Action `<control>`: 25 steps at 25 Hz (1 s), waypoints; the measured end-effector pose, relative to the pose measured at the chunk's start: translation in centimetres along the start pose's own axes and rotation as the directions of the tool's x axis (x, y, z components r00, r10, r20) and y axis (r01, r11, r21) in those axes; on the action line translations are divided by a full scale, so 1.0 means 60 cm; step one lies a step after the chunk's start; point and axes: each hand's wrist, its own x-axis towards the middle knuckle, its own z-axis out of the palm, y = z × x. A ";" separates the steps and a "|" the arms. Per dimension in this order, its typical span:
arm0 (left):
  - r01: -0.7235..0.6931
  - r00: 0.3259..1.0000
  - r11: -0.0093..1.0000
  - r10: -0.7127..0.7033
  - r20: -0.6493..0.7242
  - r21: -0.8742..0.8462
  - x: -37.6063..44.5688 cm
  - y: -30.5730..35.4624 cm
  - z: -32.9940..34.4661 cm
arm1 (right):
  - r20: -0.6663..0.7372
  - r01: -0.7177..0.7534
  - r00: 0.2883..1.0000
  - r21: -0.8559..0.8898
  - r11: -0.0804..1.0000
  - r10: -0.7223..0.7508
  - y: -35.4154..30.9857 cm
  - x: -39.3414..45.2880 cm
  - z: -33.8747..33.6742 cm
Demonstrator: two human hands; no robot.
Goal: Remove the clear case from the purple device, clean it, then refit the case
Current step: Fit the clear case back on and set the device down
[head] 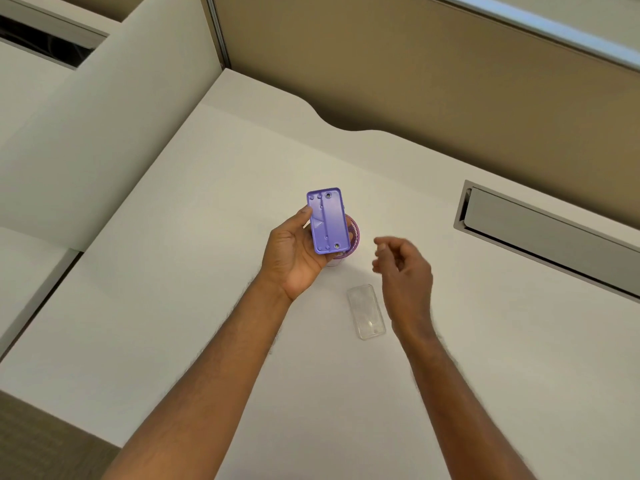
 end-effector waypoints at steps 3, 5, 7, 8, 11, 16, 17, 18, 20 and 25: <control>-0.023 0.999 1.000 0.024 0.021 -0.019 -0.006 -0.002 0.000 | 0.118 0.011 0.992 -0.379 0.925 0.036 0.081 -0.050 -0.008; -0.026 1.000 1.000 0.025 0.014 0.004 -0.008 -0.006 0.000 | 0.221 0.077 0.972 -0.624 0.778 0.081 0.126 -0.080 -0.008; -0.015 1.000 1.000 0.015 -0.008 0.016 -0.010 -0.009 -0.001 | 0.243 0.119 0.966 -0.710 0.694 0.084 0.149 -0.095 -0.008; -0.010 1.000 1.000 0.010 -0.014 0.015 -0.012 -0.009 -0.002 | 0.243 0.126 0.967 -0.707 0.696 0.073 0.153 -0.097 -0.008; -0.002 1.000 1.000 0.002 -0.009 0.011 -0.015 -0.010 -0.001 | 0.233 0.112 0.970 -0.689 0.716 0.073 0.152 -0.093 -0.011; 0.010 1.000 1.000 -0.011 0.012 0.024 -0.028 -0.018 -0.001 | 0.069 -0.026 0.995 -0.523 0.852 0.072 0.097 -0.086 -0.030; 0.011 1.000 1.000 -0.011 0.018 0.028 -0.032 -0.022 0.000 | 0.026 -0.061 0.996 -0.417 0.907 0.080 0.075 -0.085 -0.035; 0.012 1.000 0.999 -0.013 0.021 0.033 -0.036 -0.026 0.000 | -0.006 -0.092 0.996 -0.267 0.959 0.094 0.050 -0.085 -0.040; 0.012 1.000 0.999 -0.013 0.027 0.041 -0.045 -0.037 0.003 | -0.019 -0.118 0.993 0.064 0.991 0.119 -0.005 -0.089 -0.051; 0.040 0.999 0.997 -0.043 0.033 0.072 -0.073 -0.063 0.016 | 0.109 -0.112 0.991 0.310 0.944 0.081 -0.085 -0.105 -0.058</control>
